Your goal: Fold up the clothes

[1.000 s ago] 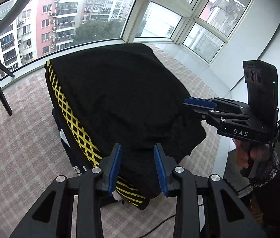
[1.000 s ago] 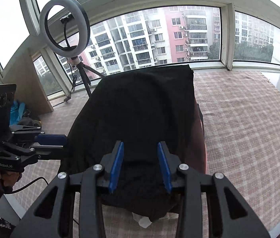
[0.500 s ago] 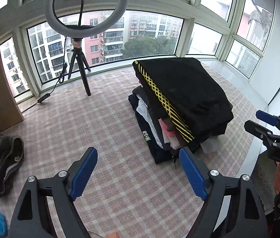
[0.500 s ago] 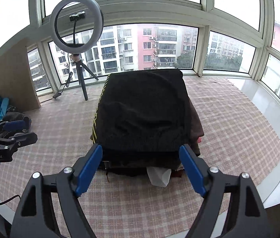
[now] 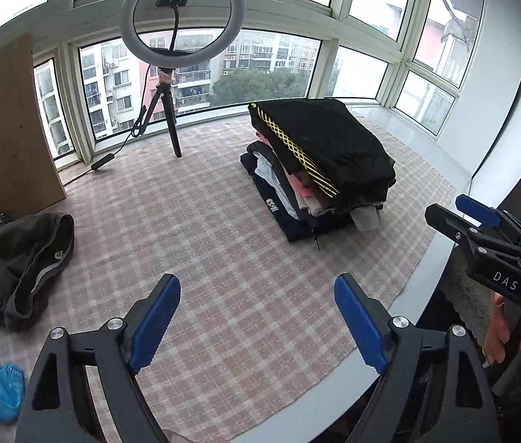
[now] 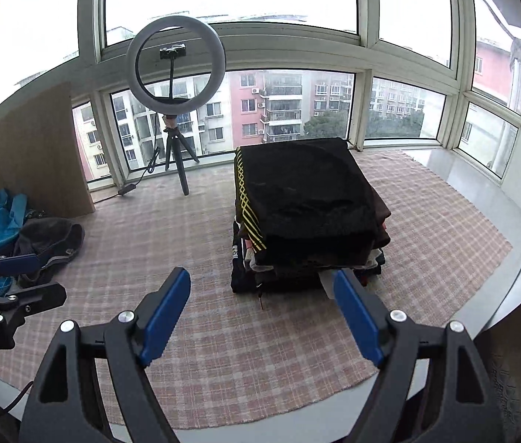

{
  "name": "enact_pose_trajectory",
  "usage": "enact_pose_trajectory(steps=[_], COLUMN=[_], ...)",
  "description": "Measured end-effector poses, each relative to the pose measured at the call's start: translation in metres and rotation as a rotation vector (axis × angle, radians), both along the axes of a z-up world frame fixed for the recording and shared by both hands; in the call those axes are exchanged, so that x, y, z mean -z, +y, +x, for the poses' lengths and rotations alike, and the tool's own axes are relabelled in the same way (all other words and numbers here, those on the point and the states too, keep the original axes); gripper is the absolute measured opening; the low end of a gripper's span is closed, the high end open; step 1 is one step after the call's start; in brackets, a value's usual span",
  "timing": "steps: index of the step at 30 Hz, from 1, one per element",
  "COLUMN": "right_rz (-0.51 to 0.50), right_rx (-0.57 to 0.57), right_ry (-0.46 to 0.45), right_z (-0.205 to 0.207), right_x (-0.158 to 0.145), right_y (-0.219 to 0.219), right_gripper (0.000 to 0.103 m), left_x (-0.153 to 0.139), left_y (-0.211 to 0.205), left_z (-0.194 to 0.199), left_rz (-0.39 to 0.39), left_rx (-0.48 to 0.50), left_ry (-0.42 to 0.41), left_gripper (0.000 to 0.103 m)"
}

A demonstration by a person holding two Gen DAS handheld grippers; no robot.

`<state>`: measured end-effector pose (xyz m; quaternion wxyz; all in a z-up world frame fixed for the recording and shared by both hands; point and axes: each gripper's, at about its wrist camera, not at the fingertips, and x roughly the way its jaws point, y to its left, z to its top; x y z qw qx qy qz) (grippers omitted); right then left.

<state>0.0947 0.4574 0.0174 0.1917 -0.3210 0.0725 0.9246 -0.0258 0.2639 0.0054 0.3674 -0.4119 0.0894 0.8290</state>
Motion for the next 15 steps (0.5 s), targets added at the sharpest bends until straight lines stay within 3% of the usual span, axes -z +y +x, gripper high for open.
enact_pose_trajectory(steps=[15], right_rz=[0.045], right_rx=[-0.073], right_ry=[-0.021], right_z=[0.022], right_x=[0.002], right_y=[-0.130], right_gripper=[0.079], left_x=[-0.004], left_y=[-0.116], left_z=[0.025], left_rz=[0.067], left_rx=[-0.065], left_ry=[-0.051], left_gripper=[0.089])
